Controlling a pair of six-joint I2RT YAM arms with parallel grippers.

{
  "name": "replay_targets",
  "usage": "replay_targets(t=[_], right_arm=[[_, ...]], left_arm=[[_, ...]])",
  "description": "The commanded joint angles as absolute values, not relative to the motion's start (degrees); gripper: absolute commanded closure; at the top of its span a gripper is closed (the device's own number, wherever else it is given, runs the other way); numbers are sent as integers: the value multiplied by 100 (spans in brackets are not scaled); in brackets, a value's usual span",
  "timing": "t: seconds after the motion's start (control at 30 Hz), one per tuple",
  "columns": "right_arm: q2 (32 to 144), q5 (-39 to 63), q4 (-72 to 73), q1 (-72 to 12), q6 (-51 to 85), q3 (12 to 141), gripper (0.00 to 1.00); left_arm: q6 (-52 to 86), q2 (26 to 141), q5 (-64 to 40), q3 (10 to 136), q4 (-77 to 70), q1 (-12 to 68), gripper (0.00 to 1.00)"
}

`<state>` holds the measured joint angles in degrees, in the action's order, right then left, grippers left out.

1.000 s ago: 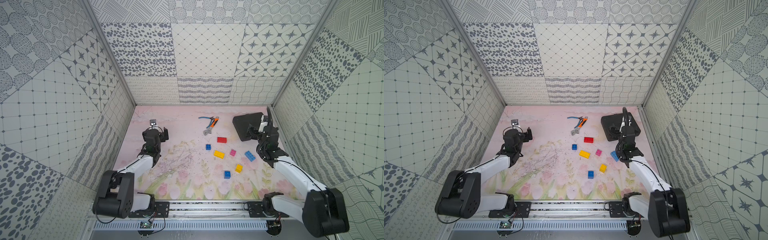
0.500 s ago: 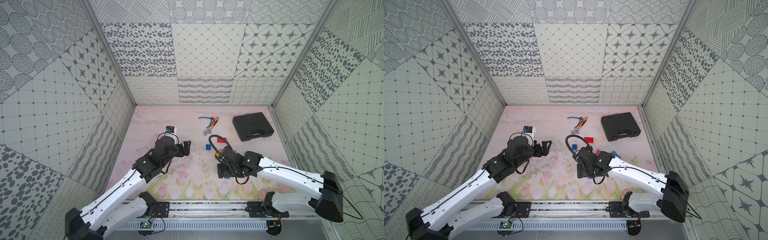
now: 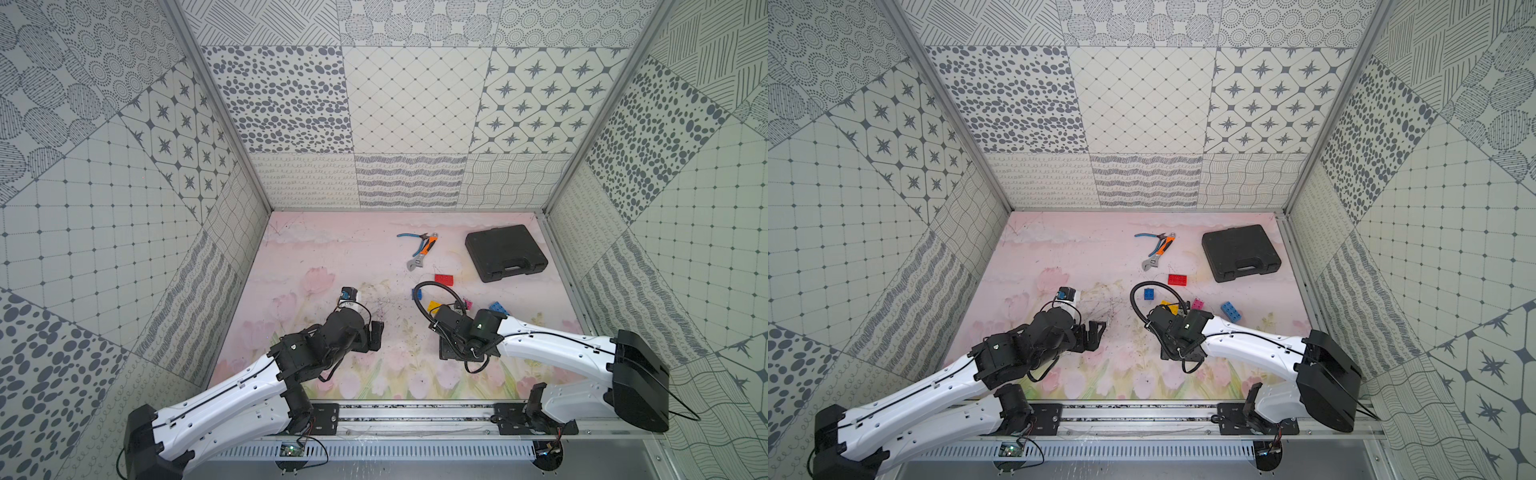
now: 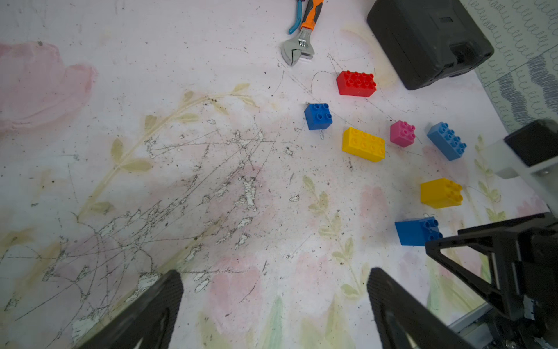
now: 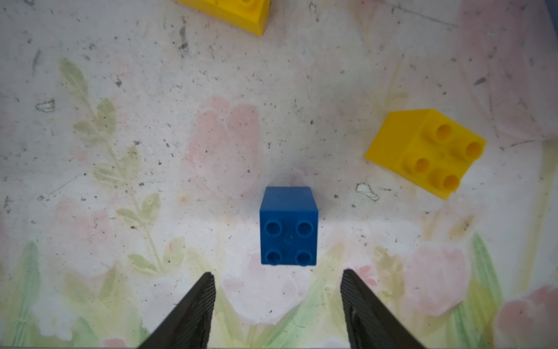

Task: Assemble a spoon with lego
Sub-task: Move the lego brick at the center of the board.

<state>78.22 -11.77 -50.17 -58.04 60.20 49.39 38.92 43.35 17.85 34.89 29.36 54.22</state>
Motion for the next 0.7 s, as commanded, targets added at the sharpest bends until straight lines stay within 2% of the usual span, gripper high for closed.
replay_targets(t=[0.0, 0.07, 0.13, 0.23, 0.33, 0.47, 0.6, 0.67], right_arm=[[7996, -1110, -4740, -5638, 5834, 4839, 35], [8028, -998, -4579, -5557, 5749, 4720, 44], [8068, -958, -4482, -5503, 5716, 4657, 45], [8202, -841, -4345, -5491, 5626, 4634, 53], [8296, -787, -4294, -5492, 5590, 4626, 54], [8303, -724, -4209, -5496, 5525, 4635, 69], [8451, -686, -4266, -5594, 5476, 4813, 71], [8521, -710, -4322, -5659, 5467, 4956, 75]], left_arm=[[4212, 4020, 2253, 3376, 3199, 5476, 2], [4256, 3945, 2297, 3362, 3307, 5477, 2], [4298, 3911, 2281, 3350, 3376, 5475, 2], [4337, 3851, 2267, 3344, 3451, 5477, 2], [4339, 3765, 2324, 3315, 3497, 5476, 2], [4342, 3684, 2399, 3328, 3633, 5476, 3], [4343, 3688, 2510, 3356, 3804, 5477, 2], [4353, 3662, 2561, 3404, 3930, 5471, 2]])
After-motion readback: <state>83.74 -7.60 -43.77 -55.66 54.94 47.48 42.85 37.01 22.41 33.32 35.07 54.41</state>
